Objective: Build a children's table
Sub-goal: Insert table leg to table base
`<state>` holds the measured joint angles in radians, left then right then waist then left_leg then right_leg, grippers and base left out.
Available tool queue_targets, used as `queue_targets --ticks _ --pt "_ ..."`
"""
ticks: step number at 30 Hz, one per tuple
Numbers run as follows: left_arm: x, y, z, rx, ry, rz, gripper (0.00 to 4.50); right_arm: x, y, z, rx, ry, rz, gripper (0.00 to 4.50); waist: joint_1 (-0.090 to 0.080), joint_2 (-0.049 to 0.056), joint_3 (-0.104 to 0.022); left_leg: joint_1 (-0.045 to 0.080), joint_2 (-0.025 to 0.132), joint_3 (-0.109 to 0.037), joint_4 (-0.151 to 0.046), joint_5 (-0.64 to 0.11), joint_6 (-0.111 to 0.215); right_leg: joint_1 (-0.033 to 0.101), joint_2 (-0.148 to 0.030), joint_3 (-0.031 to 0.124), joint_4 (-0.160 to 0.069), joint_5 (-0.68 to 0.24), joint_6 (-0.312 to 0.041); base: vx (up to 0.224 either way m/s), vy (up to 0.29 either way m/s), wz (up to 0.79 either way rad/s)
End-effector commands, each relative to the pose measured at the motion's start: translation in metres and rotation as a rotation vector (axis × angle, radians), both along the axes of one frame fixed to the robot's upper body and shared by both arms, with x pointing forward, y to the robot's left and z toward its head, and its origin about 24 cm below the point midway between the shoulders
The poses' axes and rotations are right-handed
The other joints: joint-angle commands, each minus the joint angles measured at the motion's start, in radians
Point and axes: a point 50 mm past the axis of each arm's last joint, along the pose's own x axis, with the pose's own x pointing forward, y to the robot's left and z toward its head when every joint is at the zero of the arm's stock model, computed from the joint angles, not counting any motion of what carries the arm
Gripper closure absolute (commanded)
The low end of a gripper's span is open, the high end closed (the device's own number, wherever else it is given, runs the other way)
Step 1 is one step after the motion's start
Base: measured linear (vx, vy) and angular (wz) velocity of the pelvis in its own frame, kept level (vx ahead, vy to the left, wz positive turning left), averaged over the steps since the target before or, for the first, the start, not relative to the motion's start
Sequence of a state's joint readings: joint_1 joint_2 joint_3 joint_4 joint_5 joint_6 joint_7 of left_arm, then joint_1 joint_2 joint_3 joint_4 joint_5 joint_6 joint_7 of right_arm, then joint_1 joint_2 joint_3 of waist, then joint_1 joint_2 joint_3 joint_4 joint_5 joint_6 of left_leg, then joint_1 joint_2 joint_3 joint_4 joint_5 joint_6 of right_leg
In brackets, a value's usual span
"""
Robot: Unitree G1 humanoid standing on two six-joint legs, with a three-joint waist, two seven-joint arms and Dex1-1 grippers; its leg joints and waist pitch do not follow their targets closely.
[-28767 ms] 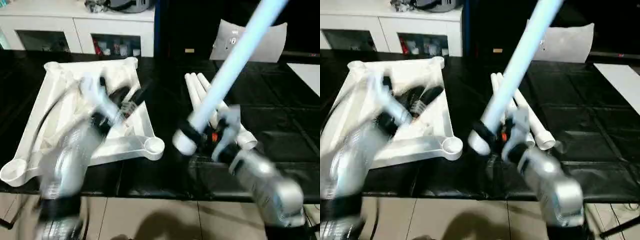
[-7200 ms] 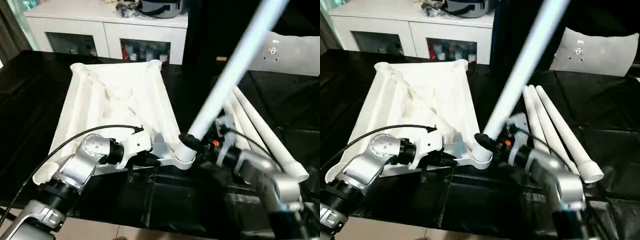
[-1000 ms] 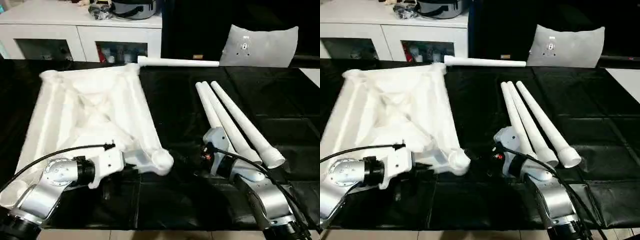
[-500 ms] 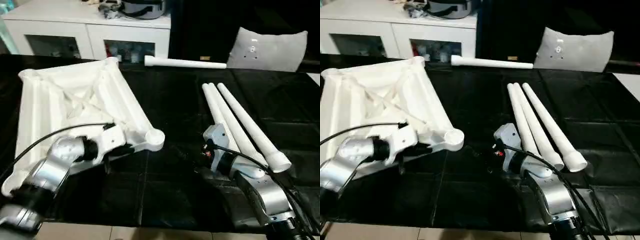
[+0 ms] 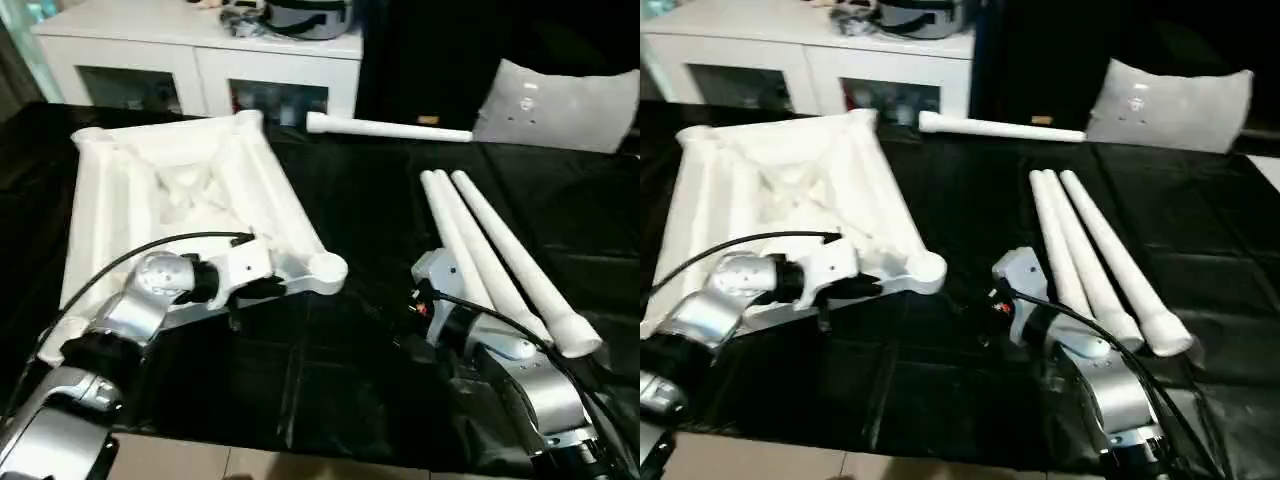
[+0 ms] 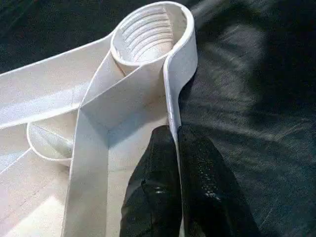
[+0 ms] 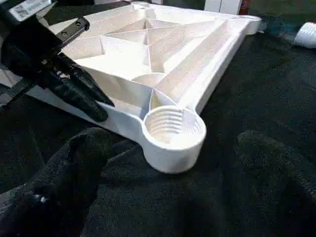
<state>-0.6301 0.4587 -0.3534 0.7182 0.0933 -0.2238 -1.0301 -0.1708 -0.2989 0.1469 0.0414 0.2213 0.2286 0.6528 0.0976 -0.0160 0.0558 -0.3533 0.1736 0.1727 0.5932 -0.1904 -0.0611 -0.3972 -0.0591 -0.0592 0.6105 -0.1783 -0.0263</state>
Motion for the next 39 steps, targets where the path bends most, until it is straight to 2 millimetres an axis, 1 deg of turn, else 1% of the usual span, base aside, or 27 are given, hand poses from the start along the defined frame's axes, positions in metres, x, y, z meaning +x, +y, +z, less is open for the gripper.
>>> queue_targets --ticks 1,2,5,7,8,11,12,16,17,18,19,22,23,24,26,27,28,29,30,31,32,33,35,36,39 --pt "-0.004 -0.020 -0.002 0.034 -0.002 -0.133 4.50 0.001 -0.005 0.006 -0.004 -0.023 -0.022 0.03 -0.008 0.008 -0.066 0.013 0.055 -0.016 -0.070 -0.224 0.003 0.043 -0.085 0.056 -0.080 -0.243 -0.167 0.000 0.000 0.00" --pt "-0.004 -0.025 -0.002 0.022 -0.003 -0.150 4.50 0.000 -0.006 0.006 -0.002 -0.023 -0.031 0.03 -0.006 0.007 -0.066 0.010 0.054 -0.016 -0.070 -0.216 0.007 0.045 -0.086 0.056 -0.081 -0.243 -0.163 0.000 0.000 0.00" --pt "-0.004 -0.035 -0.001 0.004 -0.008 -0.180 4.50 0.001 -0.010 0.007 0.005 -0.029 -0.064 0.03 -0.002 0.006 -0.065 0.009 0.056 -0.016 -0.070 -0.213 0.007 0.046 -0.089 0.055 -0.082 -0.249 -0.159 0.000 0.000 0.00" --pt "-0.003 -0.038 -0.002 0.003 -0.010 -0.189 4.50 0.002 -0.014 0.008 0.007 -0.036 -0.091 0.03 0.000 0.005 -0.065 0.007 0.055 -0.016 -0.071 -0.214 0.006 0.047 -0.090 0.054 -0.083 -0.266 -0.153 0.000 0.000 0.00" --pt "-0.003 -0.039 -0.002 0.006 -0.012 -0.193 4.50 0.002 -0.015 0.009 0.008 -0.039 -0.101 0.03 0.000 0.007 -0.064 0.009 0.055 -0.017 -0.071 -0.222 0.005 0.046 -0.090 0.053 -0.086 -0.293 -0.141 0.000 0.000 0.00" --pt "-0.001 -0.042 -0.004 0.016 -0.019 -0.196 4.50 0.003 -0.020 0.012 0.021 -0.052 -0.139 0.03 -0.001 0.004 -0.063 0.008 0.053 -0.017 -0.071 -0.222 0.007 0.045 -0.087 0.053 -0.089 -0.297 -0.133 0.000 0.000 0.00" --pt "0.000 -0.044 -0.004 0.017 -0.021 -0.202 4.50 0.004 -0.023 0.014 0.027 -0.063 -0.164 0.03 0.000 0.003 -0.062 0.007 0.054 -0.018 -0.072 -0.219 0.007 0.047 -0.088 0.053 -0.088 -0.298 -0.129 0.000 0.000 0.00" --pt "0.000 -0.050 -0.004 0.013 -0.026 -0.226 4.50 0.006 -0.030 0.017 0.037 -0.084 -0.221 0.03 -0.001 0.002 -0.062 0.007 0.053 -0.017 -0.071 -0.215 0.009 0.047 -0.089 0.053 -0.089 -0.298 -0.133 0.000 0.000 0.00" --pt "-0.001 -0.050 -0.003 0.010 -0.021 -0.238 4.50 0.007 -0.033 0.018 0.034 -0.091 -0.239 0.03 -0.001 0.009 -0.062 0.007 0.053 -0.018 -0.071 -0.215 0.008 0.046 -0.090 0.053 -0.088 -0.295 -0.135 0.000 0.000 0.00" --pt "-0.002 -0.050 -0.004 0.008 -0.015 -0.251 4.50 0.007 -0.036 0.019 0.034 -0.095 -0.255 0.03 -0.003 0.005 -0.062 0.008 0.054 -0.018 -0.072 -0.219 0.008 0.046 -0.089 0.052 -0.089 -0.293 -0.135 0.000 0.000 0.00" --pt "-0.004 -0.049 -0.004 0.009 -0.010 -0.260 4.50 0.008 -0.038 0.020 0.034 -0.098 -0.264 0.03 -0.002 0.005 -0.063 0.008 0.054 -0.018 -0.072 -0.217 0.008 0.047 -0.089 0.053 -0.087 -0.286 -0.138 0.000 0.000 0.00" --pt "-0.009 -0.044 -0.006 0.016 0.013 -0.296 4.50 0.007 -0.045 0.020 0.033 -0.105 -0.297 0.03 -0.003 0.006 -0.064 0.006 0.056 -0.019 -0.072 -0.206 0.011 0.049 -0.090 0.053 -0.083 -0.257 -0.149 0.000 0.000 0.00" --pt "-0.014 -0.039 -0.007 0.020 0.025 -0.321 4.50 0.007 -0.048 0.020 0.031 -0.108 -0.316 0.03 -0.006 0.007 -0.063 0.006 0.055 -0.018 -0.072 -0.206 0.011 0.048 -0.089 0.053 -0.082 -0.244 -0.154 0.000 0.000 0.00" --pt "-0.017 -0.036 -0.008 0.022 0.032 -0.339 4.50 0.006 -0.049 0.020 0.029 -0.109 -0.324 0.03 -0.007 0.007 -0.064 0.004 0.057 -0.019 -0.073 -0.200 0.011 0.050 -0.092 0.053 -0.079 -0.228 -0.161 0.000 0.000 0.00" --pt "-0.026 -0.031 -0.007 0.022 0.038 -0.386 4.50 0.005 -0.051 0.019 0.026 -0.108 -0.332 0.03 -0.012 0.008 -0.064 0.005 0.058 -0.018 -0.073 -0.198 0.013 0.049 -0.089 0.053 -0.076 -0.206 -0.172 0.000 0.000 0.00" --pt "-0.026 -0.031 -0.007 0.022 0.038 -0.386 4.50 0.005 -0.051 0.019 0.026 -0.108 -0.332 0.03 -0.013 0.005 -0.063 0.005 0.058 -0.016 -0.073 -0.198 0.015 0.049 -0.088 0.053 -0.076 -0.202 -0.174 0.000 0.000 0.00" --pt "-0.032 -0.030 -0.006 0.019 0.032 -0.422 4.50 0.005 -0.052 0.018 0.024 -0.108 -0.337 0.03 -0.014 0.008 -0.061 0.006 0.055 -0.014 -0.073 -0.205 0.018 0.046 -0.086 0.053 -0.079 -0.218 -0.173 0.000 0.000 0.00" --pt "-0.037 -0.029 -0.006 0.016 0.029 -0.448 4.50 0.005 -0.052 0.017 0.023 -0.108 -0.341 0.03 -0.015 0.007 -0.060 0.004 0.058 -0.017 -0.075 -0.209 0.015 0.050 -0.090 0.053 -0.077 -0.233 -0.173 0.000 0.000 0.00" --pt "-0.040 -0.029 -0.005 0.014 0.026 -0.460 4.50 0.005 -0.053 0.017 0.022 -0.107 -0.342 0.03 -0.015 0.004 -0.059 0.005 0.059 -0.016 -0.076 -0.214 0.016 0.047 -0.090 0.053 -0.080 -0.248 -0.169 0.000 0.000 0.00" --pt "-0.047 -0.029 -0.004 0.019 0.015 -0.502 4.50 0.005 -0.053 0.016 0.020 -0.107 -0.345 0.03 -0.017 0.005 -0.057 0.008 0.061 -0.016 -0.077 -0.227 0.012 0.043 -0.089 0.053 -0.080 -0.269 -0.167 0.000 0.000 0.00" --pt "-0.051 -0.030 -0.004 0.021 0.012 -0.523 4.50 0.005 -0.053 0.015 0.020 -0.107 -0.347 0.03 -0.017 0.007 -0.056 0.008 0.061 -0.016 -0.078 -0.236 0.012 0.042 -0.089 0.054 -0.082 -0.281 -0.166 0.000 0.000 0.00" --pt "-0.051 -0.030 -0.004 0.021 0.012 -0.523 4.50 0.005 -0.053 0.015 0.020 -0.107 -0.347 0.03 -0.017 0.009 -0.054 0.012 0.061 -0.014 -0.079 -0.252 0.009 0.037 -0.087 0.054 -0.086 -0.306 -0.158 0.000 0.000 0.00" --pt "-0.059 -0.028 -0.004 0.023 0.008 -0.555 4.50 0.006 -0.052 0.015 0.019 -0.107 -0.348 0.03 -0.016 0.008 -0.052 0.011 0.061 -0.015 -0.081 -0.265 0.003 0.038 -0.088 0.055 -0.088 -0.330 -0.150 0.000 0.000 0.00" --pt "-0.063 -0.028 -0.004 0.027 0.006 -0.568 4.50 0.006 -0.052 0.014 0.018 -0.108 -0.349 0.03 -0.017 0.007 -0.052 0.009 0.061 -0.017 -0.083 -0.266 -0.001 0.039 -0.088 0.055 -0.086 -0.331 -0.146 0.000 0.000 0.00" --pt "-0.076 -0.021 -0.002 0.029 0.017 -0.581 4.50 0.005 -0.050 0.012 0.010 -0.107 -0.344 0.03 -0.020 0.011 -0.051 0.010 0.063 -0.018 -0.085 -0.279 -0.009 0.037 -0.088 0.056 -0.083 -0.324 -0.147 0.000 0.000 0.00"
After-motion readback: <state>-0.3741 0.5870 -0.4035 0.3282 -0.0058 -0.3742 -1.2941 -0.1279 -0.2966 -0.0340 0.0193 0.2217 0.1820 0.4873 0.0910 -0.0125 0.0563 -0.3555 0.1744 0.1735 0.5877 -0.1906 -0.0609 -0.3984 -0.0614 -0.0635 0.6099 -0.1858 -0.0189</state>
